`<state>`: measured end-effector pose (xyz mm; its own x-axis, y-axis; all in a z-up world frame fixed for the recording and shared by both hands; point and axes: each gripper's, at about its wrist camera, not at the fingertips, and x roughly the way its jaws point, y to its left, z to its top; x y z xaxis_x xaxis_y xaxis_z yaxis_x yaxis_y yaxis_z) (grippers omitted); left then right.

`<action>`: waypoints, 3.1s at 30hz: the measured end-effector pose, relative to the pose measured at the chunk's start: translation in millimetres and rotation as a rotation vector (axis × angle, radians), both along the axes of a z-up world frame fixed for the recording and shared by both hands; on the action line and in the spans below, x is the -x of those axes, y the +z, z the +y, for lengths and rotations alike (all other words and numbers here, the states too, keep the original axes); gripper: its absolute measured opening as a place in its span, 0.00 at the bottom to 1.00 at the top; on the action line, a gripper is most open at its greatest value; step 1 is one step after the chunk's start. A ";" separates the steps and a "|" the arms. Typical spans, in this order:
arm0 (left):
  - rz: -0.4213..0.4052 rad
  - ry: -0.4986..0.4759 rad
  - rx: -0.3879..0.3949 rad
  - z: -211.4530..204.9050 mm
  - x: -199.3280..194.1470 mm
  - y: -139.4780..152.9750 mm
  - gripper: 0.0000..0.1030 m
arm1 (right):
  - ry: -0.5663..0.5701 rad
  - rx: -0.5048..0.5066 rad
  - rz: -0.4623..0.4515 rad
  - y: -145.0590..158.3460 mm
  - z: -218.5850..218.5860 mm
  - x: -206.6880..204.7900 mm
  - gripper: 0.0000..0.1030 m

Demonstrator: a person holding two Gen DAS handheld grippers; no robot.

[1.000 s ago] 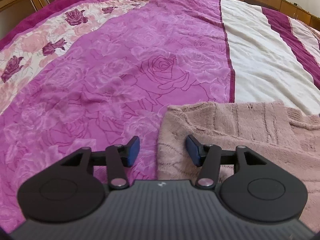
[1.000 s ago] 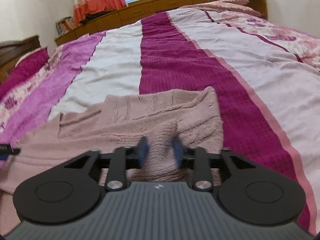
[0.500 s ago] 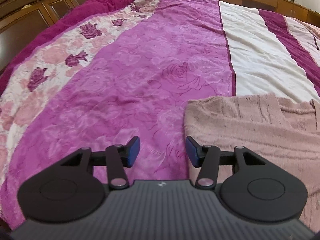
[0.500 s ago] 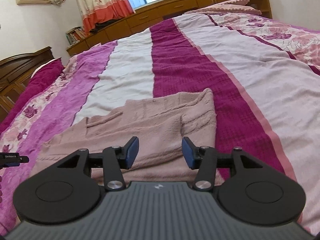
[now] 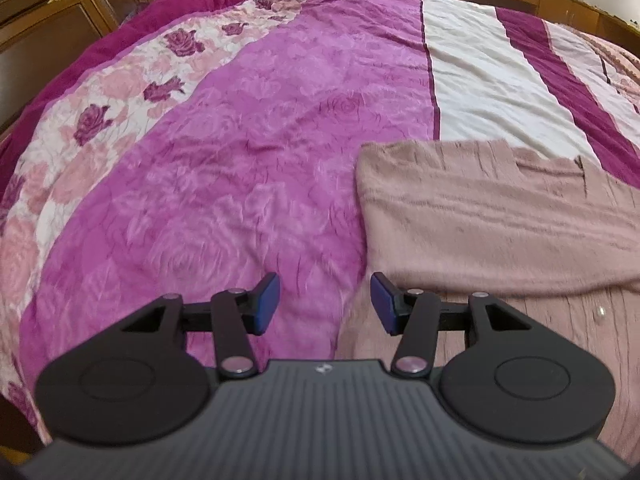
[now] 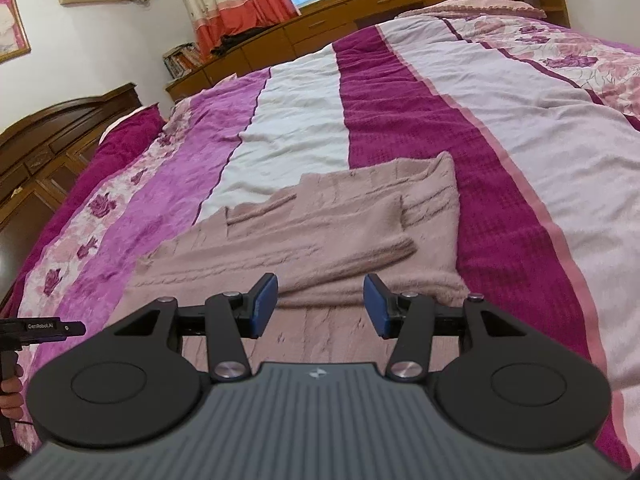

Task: Fold small clothes
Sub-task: 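Move both tools to the ribbed hem of the cardigan, then grasp the ribbed hem with both tools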

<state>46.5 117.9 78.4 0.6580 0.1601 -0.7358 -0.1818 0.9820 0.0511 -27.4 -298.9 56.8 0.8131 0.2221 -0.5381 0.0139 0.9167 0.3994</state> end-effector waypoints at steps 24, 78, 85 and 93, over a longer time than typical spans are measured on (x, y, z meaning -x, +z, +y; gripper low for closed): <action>0.016 -0.059 0.036 -8.4 101.0 11.3 0.51 | 0.156 0.087 0.049 27.4 11.6 87.8 0.69; 0.291 -0.331 0.329 -12.7 107.8 -63.9 0.61 | 0.287 -0.007 0.445 -37.1 -19.3 99.0 0.75; 0.293 -0.321 0.344 -18.9 96.7 -71.7 0.61 | 0.322 0.052 0.439 -49.2 3.2 86.1 0.75; 0.306 -0.347 0.289 -26.2 94.7 -73.8 0.42 | 0.318 0.066 0.392 -54.5 4.0 89.8 0.47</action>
